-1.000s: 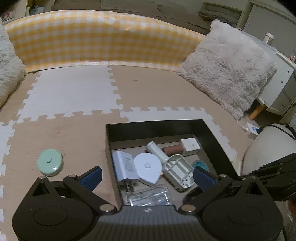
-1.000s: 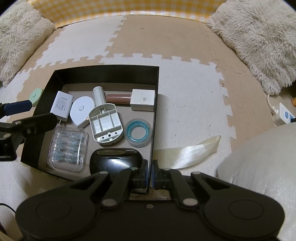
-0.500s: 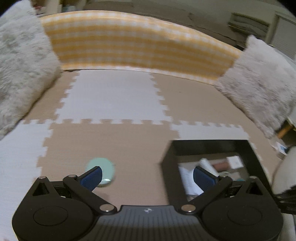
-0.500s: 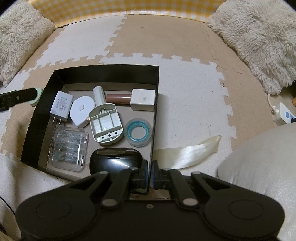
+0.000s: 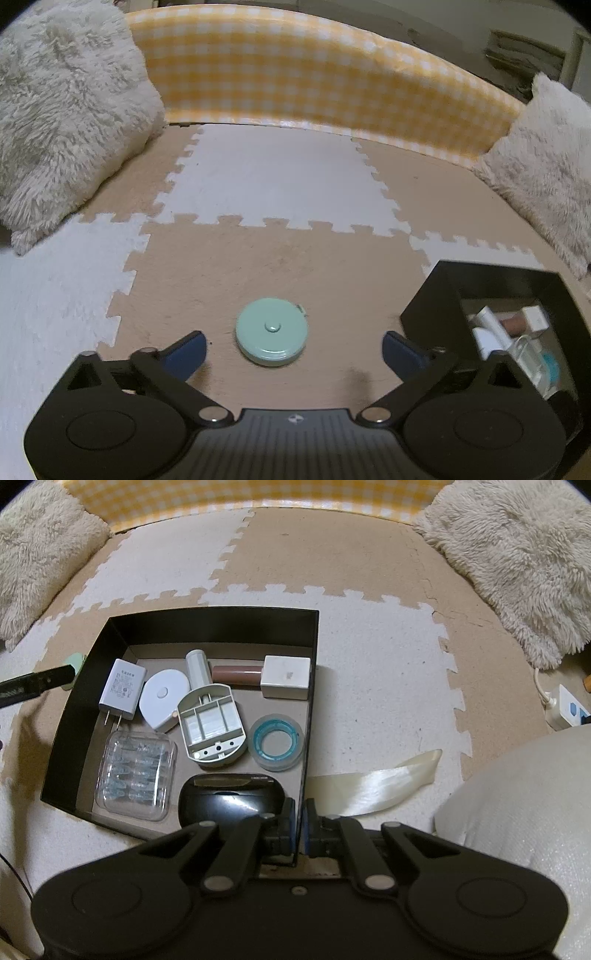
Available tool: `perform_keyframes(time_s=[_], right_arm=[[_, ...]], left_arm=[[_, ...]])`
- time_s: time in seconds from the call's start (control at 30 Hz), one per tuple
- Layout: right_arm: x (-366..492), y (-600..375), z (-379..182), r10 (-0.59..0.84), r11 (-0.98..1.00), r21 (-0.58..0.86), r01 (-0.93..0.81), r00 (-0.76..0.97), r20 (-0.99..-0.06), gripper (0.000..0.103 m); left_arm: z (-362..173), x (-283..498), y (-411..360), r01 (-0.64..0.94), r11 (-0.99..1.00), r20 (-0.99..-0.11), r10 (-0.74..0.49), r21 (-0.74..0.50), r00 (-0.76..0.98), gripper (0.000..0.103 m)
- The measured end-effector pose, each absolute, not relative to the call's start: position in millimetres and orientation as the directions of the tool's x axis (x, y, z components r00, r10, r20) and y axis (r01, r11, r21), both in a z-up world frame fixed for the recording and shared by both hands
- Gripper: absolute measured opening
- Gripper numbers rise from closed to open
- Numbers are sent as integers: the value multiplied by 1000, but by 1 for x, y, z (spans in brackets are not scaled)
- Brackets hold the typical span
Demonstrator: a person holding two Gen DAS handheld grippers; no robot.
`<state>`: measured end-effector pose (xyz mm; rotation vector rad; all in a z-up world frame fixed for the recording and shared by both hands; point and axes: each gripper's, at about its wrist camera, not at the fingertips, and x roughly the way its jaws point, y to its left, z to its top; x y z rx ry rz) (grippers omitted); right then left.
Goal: Organize rigid objects
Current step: 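Withdraw the left gripper and grasp the mint-green round tape measure, then carry the mint tape measure with the left gripper into the box and release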
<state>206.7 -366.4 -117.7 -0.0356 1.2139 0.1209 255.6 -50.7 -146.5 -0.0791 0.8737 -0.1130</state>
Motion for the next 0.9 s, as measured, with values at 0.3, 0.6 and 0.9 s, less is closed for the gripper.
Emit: perform_keyframes(time_s=[0.3, 0.6, 0.9], right_arm=[[208, -367, -118, 75, 993, 38, -113, 342, -937, 4], [211, -371, -116, 89, 993, 58, -99, 351, -932, 4], [223, -386, -109, 145, 989, 150, -20, 393, -908, 4]], left_arm=[[-163, 262, -51, 89, 993, -730, -119, -79, 673, 76], [-171, 270, -50, 113, 993, -712, -111, -45, 693, 51], [-158, 266, -46, 90, 990, -691, -137, -104, 709, 51]])
